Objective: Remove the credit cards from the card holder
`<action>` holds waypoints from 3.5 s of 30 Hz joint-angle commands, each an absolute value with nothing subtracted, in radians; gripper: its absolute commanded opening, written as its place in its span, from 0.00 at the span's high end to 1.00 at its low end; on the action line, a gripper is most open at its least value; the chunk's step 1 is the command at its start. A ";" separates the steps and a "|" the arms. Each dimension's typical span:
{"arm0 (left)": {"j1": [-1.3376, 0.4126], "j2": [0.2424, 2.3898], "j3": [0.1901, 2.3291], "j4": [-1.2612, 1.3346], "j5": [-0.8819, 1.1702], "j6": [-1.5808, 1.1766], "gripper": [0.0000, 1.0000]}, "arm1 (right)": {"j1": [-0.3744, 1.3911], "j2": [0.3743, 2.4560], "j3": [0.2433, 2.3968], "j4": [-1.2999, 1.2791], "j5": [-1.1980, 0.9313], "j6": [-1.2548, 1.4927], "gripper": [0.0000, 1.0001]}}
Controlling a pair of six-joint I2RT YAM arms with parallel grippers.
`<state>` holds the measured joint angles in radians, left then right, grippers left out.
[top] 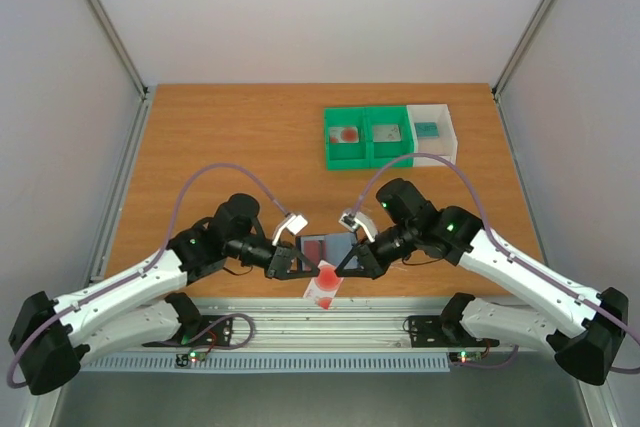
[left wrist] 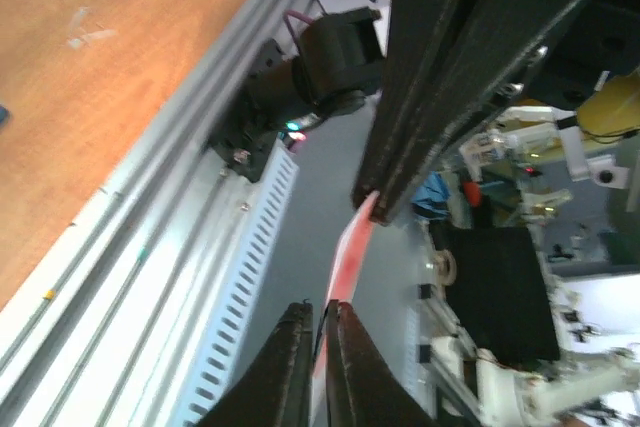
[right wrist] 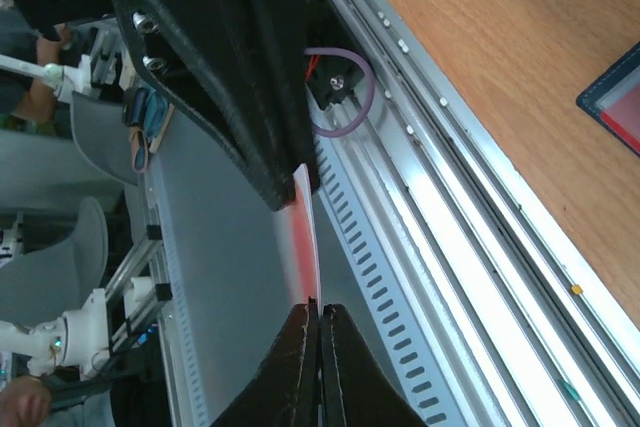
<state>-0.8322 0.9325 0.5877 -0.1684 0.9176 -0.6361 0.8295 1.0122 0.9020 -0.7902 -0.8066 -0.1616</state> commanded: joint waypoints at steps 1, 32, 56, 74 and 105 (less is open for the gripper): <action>-0.832 0.896 0.633 -0.221 0.768 -0.608 0.86 | 0.827 0.991 0.879 -0.755 -0.808 -0.135 0.99; -0.831 0.968 0.594 -0.419 0.052 -0.579 0.01 | 0.627 1.275 1.020 -0.475 -0.075 0.095 0.99; -0.830 0.961 0.505 -0.298 0.087 -0.657 0.01 | 0.464 1.749 1.362 -0.256 0.094 0.016 0.99; -0.831 0.958 0.486 -0.271 0.131 -0.690 0.01 | 0.436 1.993 1.585 -0.295 0.053 0.023 0.99; -0.830 0.982 0.512 -0.290 0.133 -0.698 0.01 | 0.396 2.250 1.822 -0.394 -0.066 0.065 0.94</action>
<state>-0.8314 0.9760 0.5030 -0.3241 0.1421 -0.6956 0.4091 2.2154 1.7664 -0.3538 -0.0540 0.0486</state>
